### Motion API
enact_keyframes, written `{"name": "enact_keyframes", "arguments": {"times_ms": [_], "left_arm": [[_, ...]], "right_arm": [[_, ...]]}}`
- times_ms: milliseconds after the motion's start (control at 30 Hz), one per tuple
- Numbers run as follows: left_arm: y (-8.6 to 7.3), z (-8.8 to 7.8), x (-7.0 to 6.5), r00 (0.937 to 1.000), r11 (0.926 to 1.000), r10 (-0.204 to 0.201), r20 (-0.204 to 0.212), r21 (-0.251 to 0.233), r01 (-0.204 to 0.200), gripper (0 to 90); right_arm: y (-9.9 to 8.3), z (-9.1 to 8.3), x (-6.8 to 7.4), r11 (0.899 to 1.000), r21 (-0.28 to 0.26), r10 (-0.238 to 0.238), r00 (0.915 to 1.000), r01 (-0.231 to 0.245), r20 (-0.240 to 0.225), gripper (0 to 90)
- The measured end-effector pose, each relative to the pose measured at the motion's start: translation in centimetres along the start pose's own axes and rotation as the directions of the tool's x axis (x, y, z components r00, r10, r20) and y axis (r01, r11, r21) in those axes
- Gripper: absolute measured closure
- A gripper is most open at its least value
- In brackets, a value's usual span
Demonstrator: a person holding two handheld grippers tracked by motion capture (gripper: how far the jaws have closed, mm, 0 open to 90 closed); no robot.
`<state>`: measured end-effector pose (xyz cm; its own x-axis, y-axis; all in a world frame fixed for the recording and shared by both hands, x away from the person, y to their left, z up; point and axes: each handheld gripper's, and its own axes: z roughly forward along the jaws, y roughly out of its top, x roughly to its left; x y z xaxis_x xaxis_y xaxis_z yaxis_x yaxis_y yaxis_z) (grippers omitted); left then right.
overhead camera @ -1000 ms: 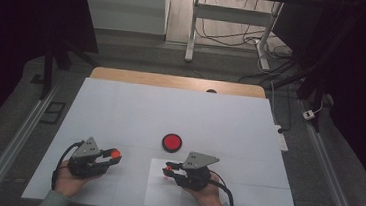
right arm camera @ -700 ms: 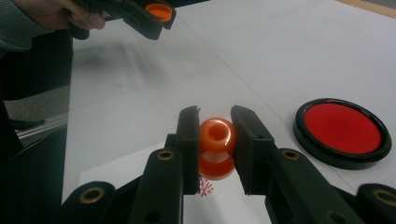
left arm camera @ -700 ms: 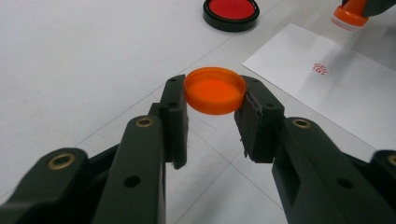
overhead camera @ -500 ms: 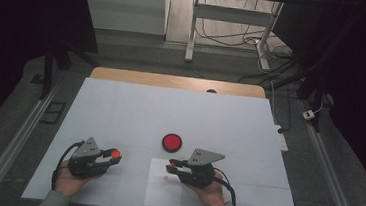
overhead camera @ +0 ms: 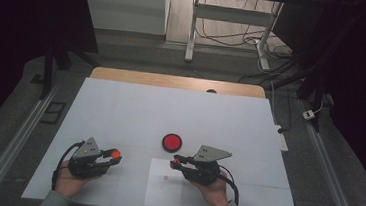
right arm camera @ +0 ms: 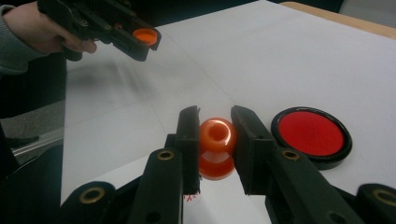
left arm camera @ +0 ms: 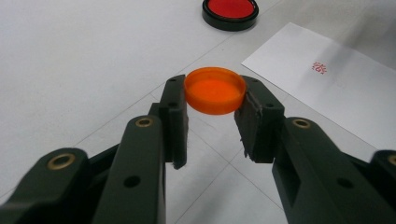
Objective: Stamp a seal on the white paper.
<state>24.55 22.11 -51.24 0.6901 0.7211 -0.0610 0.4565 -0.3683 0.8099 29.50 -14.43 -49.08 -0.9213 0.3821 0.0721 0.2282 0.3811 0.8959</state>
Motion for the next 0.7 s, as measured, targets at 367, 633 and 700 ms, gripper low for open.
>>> {"name": "enact_keyframes", "arguments": {"times_ms": [367, 633, 700], "left_arm": [[0.0, 0.1, 0.0, 1.0, 1.0, 0.003, -0.001, 0.005, -0.003, 65.1], [0.0, 0.1, 0.0, 1.0, 1.0, 0.006, -0.001, 0.007, -0.006, 65.2], [0.0, 0.2, 0.0, 1.0, 0.9999, 0.008, -0.001, 0.009, -0.008, 65.2]], "right_arm": [[0.5, -0.8, -0.7, 0.999, -0.02, 0.026, 0.9988, -0.025, 0.041, 72.2], [0.9, -1.5, -0.8, 0.998, -0.046, 0.032, 0.9983, -0.03, 0.049, 72.2], [1.0, -1.6, -0.8, 0.998, -0.05, 0.034, 0.9982, -0.031, 0.049, 72.2]]}}
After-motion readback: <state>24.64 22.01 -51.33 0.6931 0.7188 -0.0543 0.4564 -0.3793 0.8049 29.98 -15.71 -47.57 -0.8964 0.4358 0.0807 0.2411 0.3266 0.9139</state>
